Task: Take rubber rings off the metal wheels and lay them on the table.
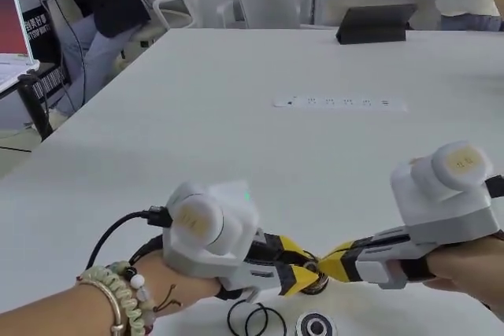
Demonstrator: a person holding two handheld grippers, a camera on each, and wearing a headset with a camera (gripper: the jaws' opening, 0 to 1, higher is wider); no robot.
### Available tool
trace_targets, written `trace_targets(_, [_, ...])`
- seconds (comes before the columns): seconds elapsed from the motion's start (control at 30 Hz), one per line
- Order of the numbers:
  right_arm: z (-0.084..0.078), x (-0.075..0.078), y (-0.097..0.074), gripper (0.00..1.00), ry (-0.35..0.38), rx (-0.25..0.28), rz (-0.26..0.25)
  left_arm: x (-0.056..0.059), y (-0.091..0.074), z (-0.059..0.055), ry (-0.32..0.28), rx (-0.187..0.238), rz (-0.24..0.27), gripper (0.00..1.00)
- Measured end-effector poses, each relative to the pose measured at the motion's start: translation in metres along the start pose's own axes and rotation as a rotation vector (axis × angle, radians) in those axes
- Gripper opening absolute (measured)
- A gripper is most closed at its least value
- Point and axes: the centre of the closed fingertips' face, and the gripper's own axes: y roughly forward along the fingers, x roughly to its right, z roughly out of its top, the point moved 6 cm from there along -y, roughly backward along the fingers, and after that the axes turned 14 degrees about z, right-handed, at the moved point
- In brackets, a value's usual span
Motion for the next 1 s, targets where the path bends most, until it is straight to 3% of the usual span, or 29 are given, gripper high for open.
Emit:
trace_targets(0.23, [0.001, 0.001, -0.003, 0.0, 0.028, 0.019, 0.0, -0.002, 0.0, 0.002, -0.018, -0.028, -0.015, 0.09])
trace_targets(0.37, [0.003, 0.0, -0.003, 0.0, 0.038, 0.028, 0.0, -0.001, -0.002, 0.004, 0.004, -0.044, -0.024, 0.09])
trace_targets(0.47, [0.003, 0.0, -0.003, 0.0, 0.04, 0.025, -0.011, 0.0, -0.004, 0.008, -0.028, -0.033, -0.043, 0.11])
trace_targets(0.87, [0.007, 0.001, -0.007, 0.0, 0.028, 0.032, -0.028, 0.0, -0.015, 0.034, -0.039, 0.043, -0.061, 0.15])
trace_targets(1.0, [0.009, 0.001, -0.008, 0.0, 0.016, 0.033, -0.03, -0.001, -0.02, 0.041, -0.048, 0.057, -0.062, 0.22])
